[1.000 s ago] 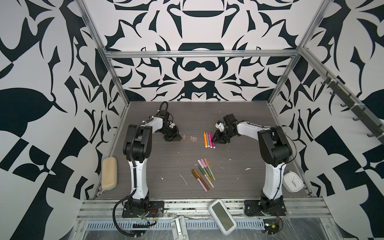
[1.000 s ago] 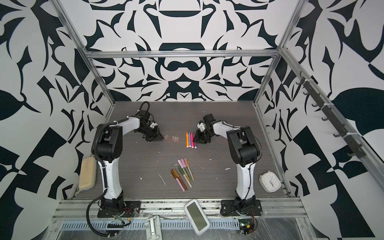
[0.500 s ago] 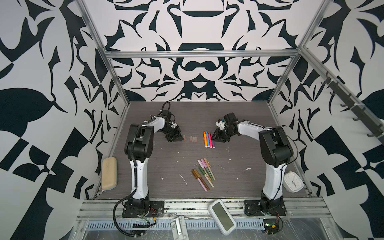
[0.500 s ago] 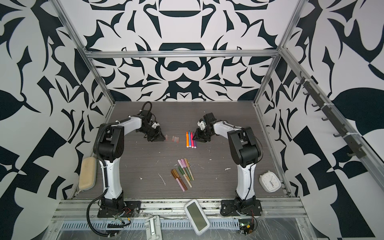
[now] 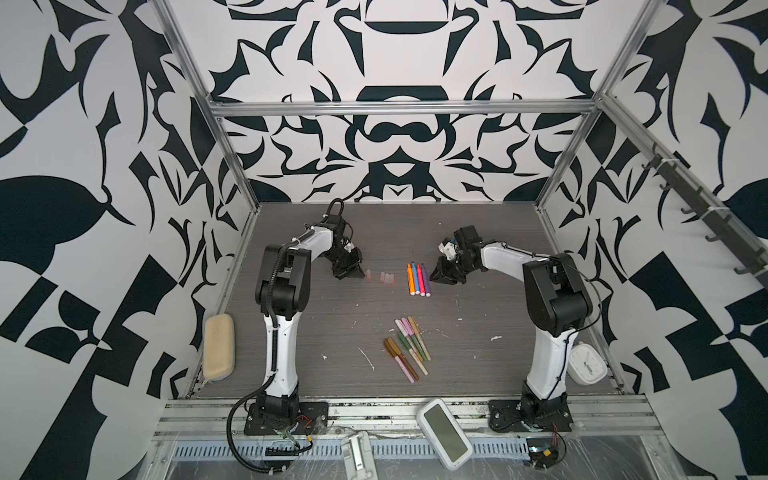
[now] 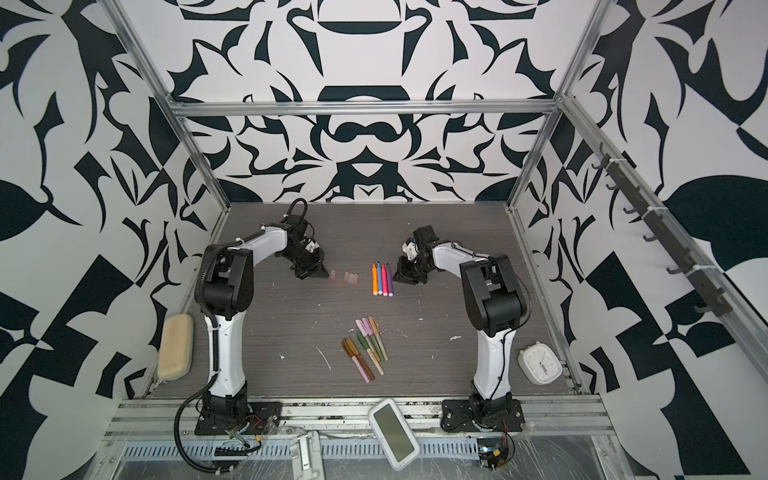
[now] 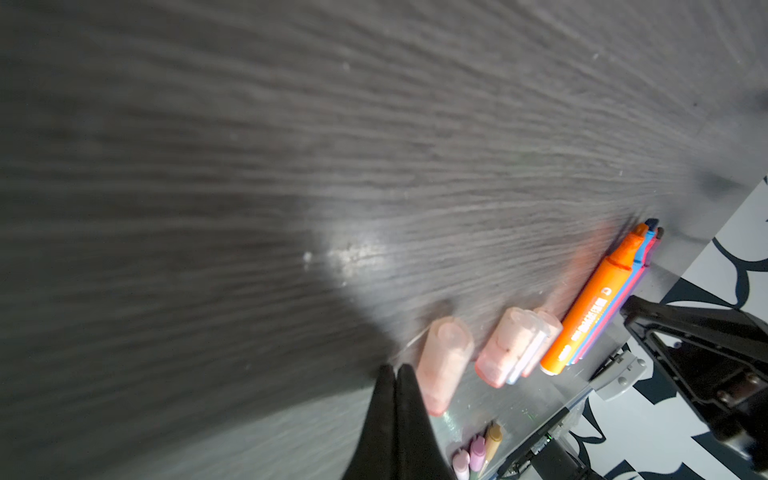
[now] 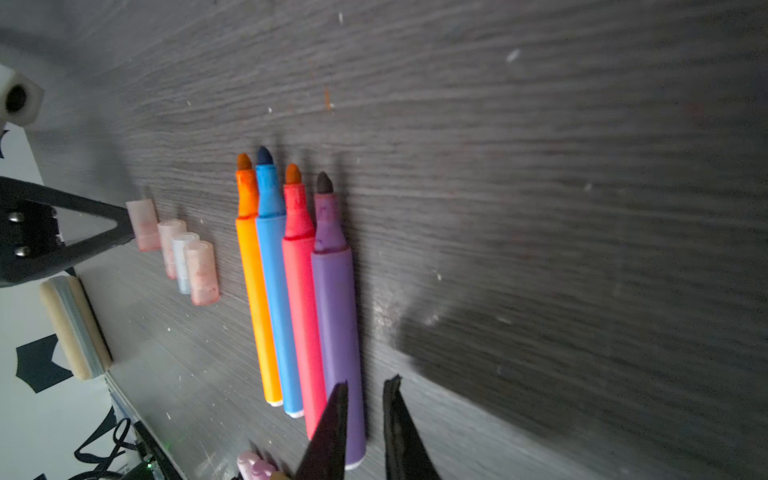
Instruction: Open the pen caps
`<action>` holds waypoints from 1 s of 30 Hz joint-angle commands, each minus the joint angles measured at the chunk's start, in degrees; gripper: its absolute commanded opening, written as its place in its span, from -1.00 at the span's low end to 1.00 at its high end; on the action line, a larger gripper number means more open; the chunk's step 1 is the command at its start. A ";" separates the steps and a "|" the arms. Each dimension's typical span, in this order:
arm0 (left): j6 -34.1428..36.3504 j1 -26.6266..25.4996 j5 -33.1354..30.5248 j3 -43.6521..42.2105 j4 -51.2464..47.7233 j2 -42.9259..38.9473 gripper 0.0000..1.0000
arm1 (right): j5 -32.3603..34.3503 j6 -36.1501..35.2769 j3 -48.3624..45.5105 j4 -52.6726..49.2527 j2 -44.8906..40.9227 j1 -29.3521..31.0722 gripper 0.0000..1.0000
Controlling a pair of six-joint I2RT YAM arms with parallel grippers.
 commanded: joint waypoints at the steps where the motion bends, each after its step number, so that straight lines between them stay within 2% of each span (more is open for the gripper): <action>1: 0.15 -0.12 -3.03 0.38 -2.94 3.28 -0.87 | 0.68 -0.52 -0.28 -1.50 -1.84 0.01 -0.61; 30: -1.78 -5.11 -1.72 -1.80 -1.65 3.22 -0.90 | 0.82 -0.86 -1.51 -2.62 -1.56 0.01 -0.63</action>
